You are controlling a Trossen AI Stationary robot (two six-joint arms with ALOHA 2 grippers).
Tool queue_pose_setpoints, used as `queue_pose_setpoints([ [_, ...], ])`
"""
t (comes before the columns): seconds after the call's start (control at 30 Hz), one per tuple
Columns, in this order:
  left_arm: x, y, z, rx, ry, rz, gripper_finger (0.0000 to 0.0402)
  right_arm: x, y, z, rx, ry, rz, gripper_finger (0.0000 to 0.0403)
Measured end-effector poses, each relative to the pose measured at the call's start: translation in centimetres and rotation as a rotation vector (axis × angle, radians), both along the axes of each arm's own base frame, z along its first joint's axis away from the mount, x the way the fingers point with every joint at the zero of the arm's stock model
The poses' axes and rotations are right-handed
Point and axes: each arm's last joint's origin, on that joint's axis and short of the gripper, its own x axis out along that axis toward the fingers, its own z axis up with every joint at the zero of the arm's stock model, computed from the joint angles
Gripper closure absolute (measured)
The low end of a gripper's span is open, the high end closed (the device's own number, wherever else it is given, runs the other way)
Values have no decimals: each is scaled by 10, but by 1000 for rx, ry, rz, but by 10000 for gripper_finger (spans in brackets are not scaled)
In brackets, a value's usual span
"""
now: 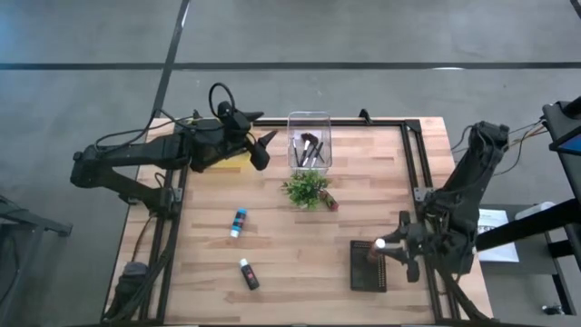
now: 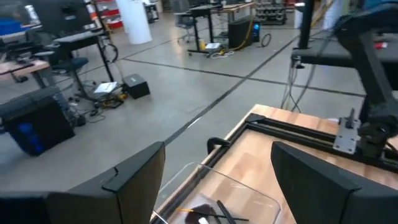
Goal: Pick & Place Paint Supplies
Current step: Put the brown paint bottle into the black bin
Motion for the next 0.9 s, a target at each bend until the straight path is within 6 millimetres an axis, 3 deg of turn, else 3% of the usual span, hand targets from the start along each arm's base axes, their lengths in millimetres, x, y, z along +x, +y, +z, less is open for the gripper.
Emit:
queue_pose_setpoints([
  [0.4,5,0,-4,-45,-21,18,100,5,20,-49,-155,58,-65,293],
  [0.9,23,1,-21,-89,15,27,100,6,29,-86,-239,63,-130,293],
])
